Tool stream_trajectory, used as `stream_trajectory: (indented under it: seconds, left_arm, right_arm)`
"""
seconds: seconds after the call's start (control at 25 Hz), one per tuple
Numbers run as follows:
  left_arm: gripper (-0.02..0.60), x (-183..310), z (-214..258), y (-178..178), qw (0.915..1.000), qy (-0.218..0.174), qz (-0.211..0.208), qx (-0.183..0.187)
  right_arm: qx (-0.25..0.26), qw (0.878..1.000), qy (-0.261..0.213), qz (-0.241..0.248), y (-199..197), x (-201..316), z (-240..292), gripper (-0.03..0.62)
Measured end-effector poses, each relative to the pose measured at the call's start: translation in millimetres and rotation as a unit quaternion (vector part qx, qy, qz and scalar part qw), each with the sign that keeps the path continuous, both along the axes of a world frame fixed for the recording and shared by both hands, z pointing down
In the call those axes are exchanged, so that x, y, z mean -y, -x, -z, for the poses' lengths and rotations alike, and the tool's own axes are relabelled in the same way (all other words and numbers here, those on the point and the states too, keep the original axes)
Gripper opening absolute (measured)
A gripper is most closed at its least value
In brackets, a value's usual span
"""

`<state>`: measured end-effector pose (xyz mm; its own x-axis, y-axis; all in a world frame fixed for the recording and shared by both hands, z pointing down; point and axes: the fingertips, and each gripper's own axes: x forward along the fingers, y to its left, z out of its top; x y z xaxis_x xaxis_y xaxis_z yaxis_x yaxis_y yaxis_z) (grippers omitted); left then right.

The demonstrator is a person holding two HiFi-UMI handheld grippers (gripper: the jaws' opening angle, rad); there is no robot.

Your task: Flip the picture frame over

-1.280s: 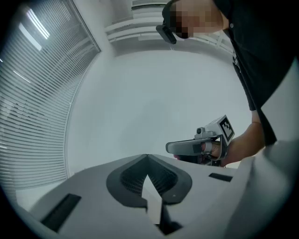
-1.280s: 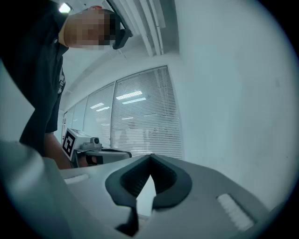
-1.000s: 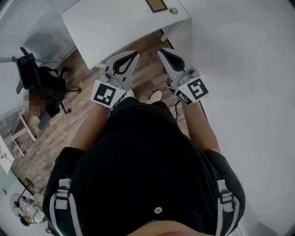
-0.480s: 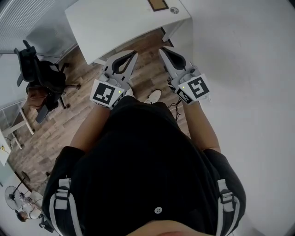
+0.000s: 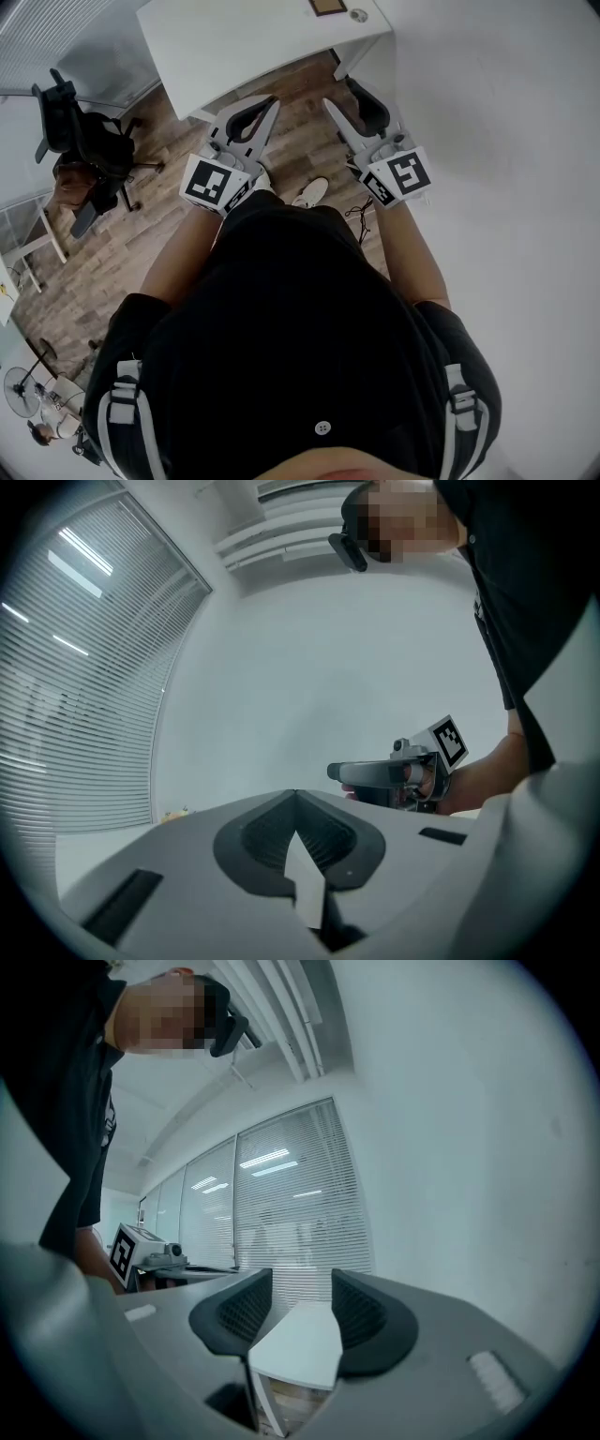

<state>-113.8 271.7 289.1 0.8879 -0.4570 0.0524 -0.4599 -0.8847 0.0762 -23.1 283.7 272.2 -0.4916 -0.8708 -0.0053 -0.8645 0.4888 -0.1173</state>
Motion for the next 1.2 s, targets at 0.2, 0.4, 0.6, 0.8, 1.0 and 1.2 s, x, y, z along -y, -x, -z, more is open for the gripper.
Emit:
stream_trajectory:
  seconds: [0.2,0.4,0.6,0.8,1.0,1.2]
  left_arm:
    - [0.008,-4.8,3.6,-1.3,1.0,0.001,0.008,-0.006]
    - [0.008,-9.1,4.6,-12.8,0.9999,-0.007,0.012,0.004]
    - [0.008,-15.0,1.5,-30.8,0.9997,-0.011,0.017,0.014]
    - [0.008,-24.0,1.6,-49.8,0.9993,-0.02,0.022,0.023]
    - [0.008,-25.9,-2.1,-64.6,0.999,-0.021,0.03,0.024]
    - [0.008,-13.9,-7.3,-80.0,0.999,-0.019,0.027,0.029]
  right_arm:
    - [-0.001,1.0,-0.006,-0.003,-6.7,-5.2,1.3,0.301]
    - [-0.002,1.0,-0.01,-0.01,-23.0,-7.6,2.7,0.374]
    - [0.002,1.0,-0.017,-0.016,-44.1,-9.7,3.7,0.402]
    - [0.009,1.0,-0.021,-0.014,-62.8,-15.5,3.7,0.402]
    - [0.013,1.0,-0.022,-0.011,-79.9,-16.4,-0.5,0.402]
    - [0.014,1.0,-0.015,-0.01,-91.7,-1.8,-7.5,0.4]
